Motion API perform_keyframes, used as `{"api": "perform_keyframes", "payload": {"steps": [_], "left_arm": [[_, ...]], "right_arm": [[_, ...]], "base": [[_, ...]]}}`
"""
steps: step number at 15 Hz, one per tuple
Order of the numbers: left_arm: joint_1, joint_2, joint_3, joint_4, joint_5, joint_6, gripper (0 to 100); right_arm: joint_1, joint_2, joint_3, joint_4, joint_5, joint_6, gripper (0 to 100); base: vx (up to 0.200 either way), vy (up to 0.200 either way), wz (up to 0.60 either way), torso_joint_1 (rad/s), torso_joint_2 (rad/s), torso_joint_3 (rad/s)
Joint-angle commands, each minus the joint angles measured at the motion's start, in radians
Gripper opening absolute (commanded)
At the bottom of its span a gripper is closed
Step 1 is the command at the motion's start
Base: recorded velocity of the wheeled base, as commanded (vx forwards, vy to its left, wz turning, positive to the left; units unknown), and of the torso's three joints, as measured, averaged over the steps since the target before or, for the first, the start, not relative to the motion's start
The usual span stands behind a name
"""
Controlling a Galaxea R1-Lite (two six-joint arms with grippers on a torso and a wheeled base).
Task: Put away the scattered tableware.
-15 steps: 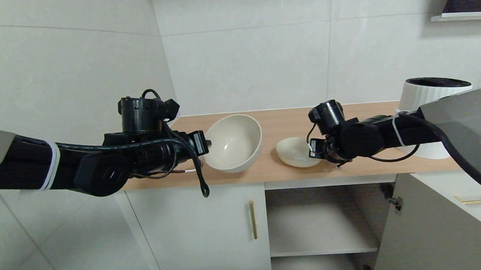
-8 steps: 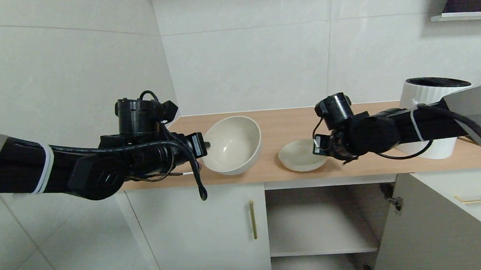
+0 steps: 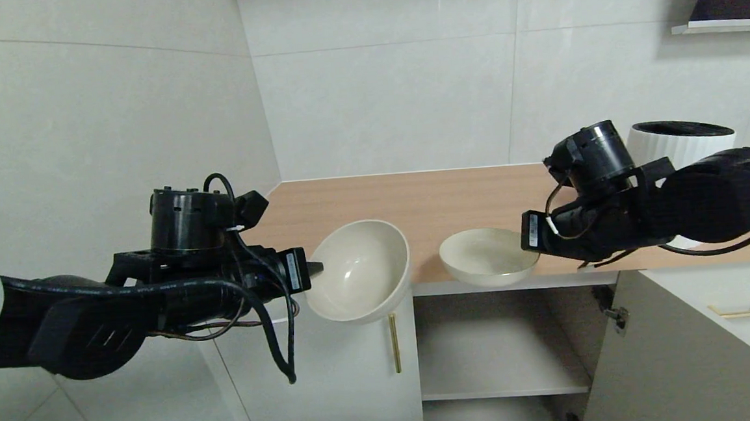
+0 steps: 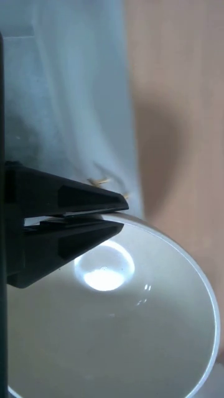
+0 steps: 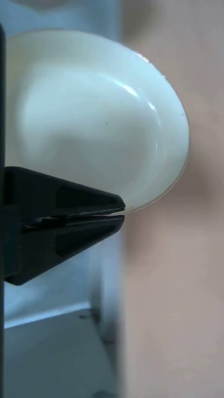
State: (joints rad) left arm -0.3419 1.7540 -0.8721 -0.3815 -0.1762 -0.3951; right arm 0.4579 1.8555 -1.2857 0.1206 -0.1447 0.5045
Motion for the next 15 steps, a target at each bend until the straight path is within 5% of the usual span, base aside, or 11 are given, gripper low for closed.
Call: {"api": "perform_keyframes", "payload": {"steps": [1,6,12,15], "left_arm": [[-0.022,-0.018,0.027,0.0,0.0,-0.004,0],[-0.04,0.005,0.035,0.0,0.0,-0.004,0],[-0.058,0.015,0.041,0.0,0.0,-0.005,0],[-0.058,0.025,0.041,0.0,0.001,-0.002,0]], "right_arm": [[-0.004,-0.099,0.097,-0.006,0.011,-0.003,0],[-0.022,-0.114,0.143,-0.007,0.013,-0.041,0],[-0.016,-0.111,0.158,-0.007,0.019,-0.061,0],[-0.016,-0.108,0.16,-0.009,0.017,-0.066,0]], "base": [[0.0,0.0,0.0,0.0,0.0,0.0],[0.0,0.0,0.0,0.0,0.0,0.0],[-0.2,0.0,0.0,0.002,0.0,0.003],[0.0,0.0,0.0,0.0,0.0,0.0]]}}
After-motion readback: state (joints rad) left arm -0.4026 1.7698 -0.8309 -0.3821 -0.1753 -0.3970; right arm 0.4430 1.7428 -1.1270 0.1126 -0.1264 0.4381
